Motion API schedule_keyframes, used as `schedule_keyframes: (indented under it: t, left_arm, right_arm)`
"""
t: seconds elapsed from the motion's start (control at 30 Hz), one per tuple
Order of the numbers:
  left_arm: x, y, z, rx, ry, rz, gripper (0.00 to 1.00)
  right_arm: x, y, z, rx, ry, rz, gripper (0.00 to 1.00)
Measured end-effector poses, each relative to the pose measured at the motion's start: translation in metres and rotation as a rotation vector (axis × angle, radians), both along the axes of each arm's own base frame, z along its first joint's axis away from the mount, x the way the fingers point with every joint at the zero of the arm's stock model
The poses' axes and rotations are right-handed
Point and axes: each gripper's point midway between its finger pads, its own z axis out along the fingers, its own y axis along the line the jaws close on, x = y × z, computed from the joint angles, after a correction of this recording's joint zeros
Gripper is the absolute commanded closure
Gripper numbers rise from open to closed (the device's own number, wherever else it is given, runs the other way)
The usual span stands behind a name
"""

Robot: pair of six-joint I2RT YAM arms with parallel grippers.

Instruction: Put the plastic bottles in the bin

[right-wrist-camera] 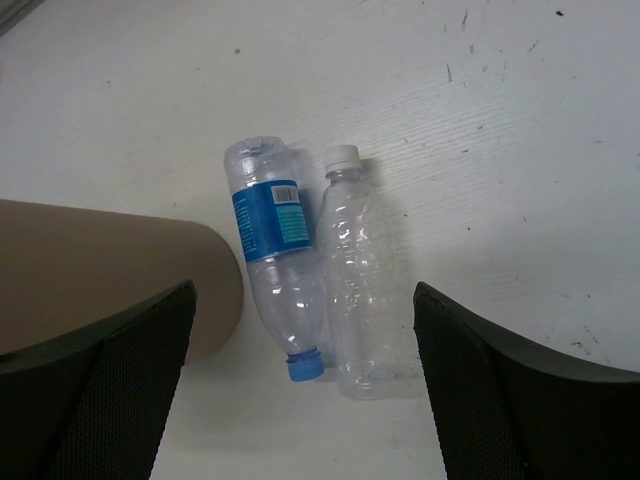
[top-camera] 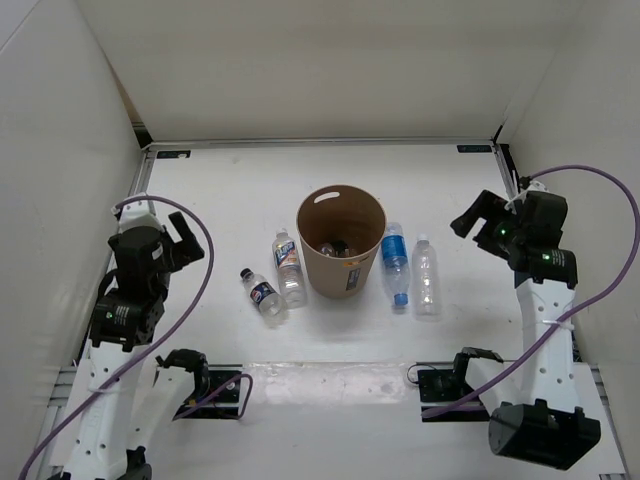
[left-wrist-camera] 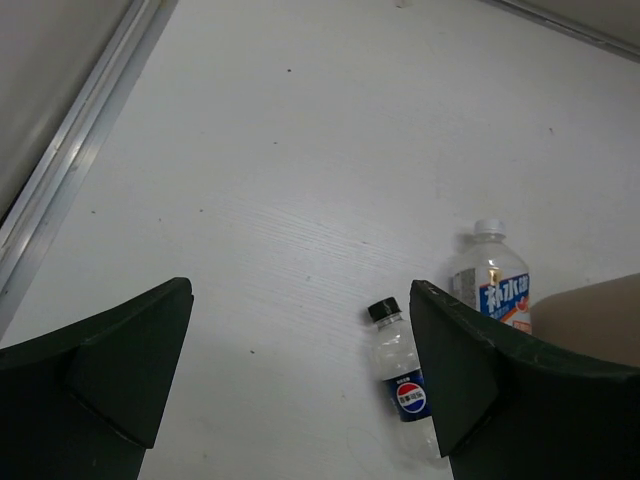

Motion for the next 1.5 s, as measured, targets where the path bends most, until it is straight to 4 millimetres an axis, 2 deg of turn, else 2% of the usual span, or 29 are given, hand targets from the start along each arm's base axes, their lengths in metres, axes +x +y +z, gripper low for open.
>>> schedule_keyframes:
  t: [0.07,0.27,0.33,0.47,0.63,0.77,0.87,1.07,1.33,1.5]
  left_arm:
    - [0.001,-0.005,0.002,-0.019,-0.01,-0.023,0.0]
    - [0.012,-0.018,-0.011,-0.054,0.052,-0.075,0.0]
    - [0.013,-0.02,-0.013,-0.062,0.062,-0.082,0.0]
    - [0.009,-0.022,-0.007,-0.073,0.03,-0.095,0.0]
    - [0.006,-0.023,-0.002,-0.08,0.007,-0.099,0.0]
    - [0.006,-0.023,-0.002,-0.081,0.006,-0.099,0.0]
    - [0.005,-0.023,0.0,-0.084,0.0,-0.098,0.0]
    - [0.003,-0.022,0.002,-0.084,-0.011,-0.096,0.0]
    - [0.003,-0.022,0.002,-0.088,-0.012,-0.093,0.0]
    - [0.001,-0.018,0.0,-0.086,-0.006,-0.066,0.0]
  right_arm:
    - [-0.002,-0.005,-0.001,0.01,0.007,-0.031,0.1]
    - [0.0,-0.035,-0.002,0.068,0.016,-0.139,0.1]
    - [0.004,-0.035,-0.008,0.08,0.046,-0.141,0.1]
    - [0.022,-0.032,-0.024,0.098,0.133,-0.123,0.1]
    - [0.056,-0.033,-0.063,0.154,0.309,-0.104,0.1]
    - [0.073,-0.023,-0.081,0.162,0.404,-0.059,0.1]
    - [0.082,-0.004,-0.095,0.148,0.459,-0.002,0.1]
    - [0.068,0.032,-0.127,0.132,0.565,0.093,0.1]
    - [0.056,0.037,-0.15,0.167,0.631,0.106,0.1]
    - [0.051,0.057,-0.165,0.128,0.67,0.159,0.1]
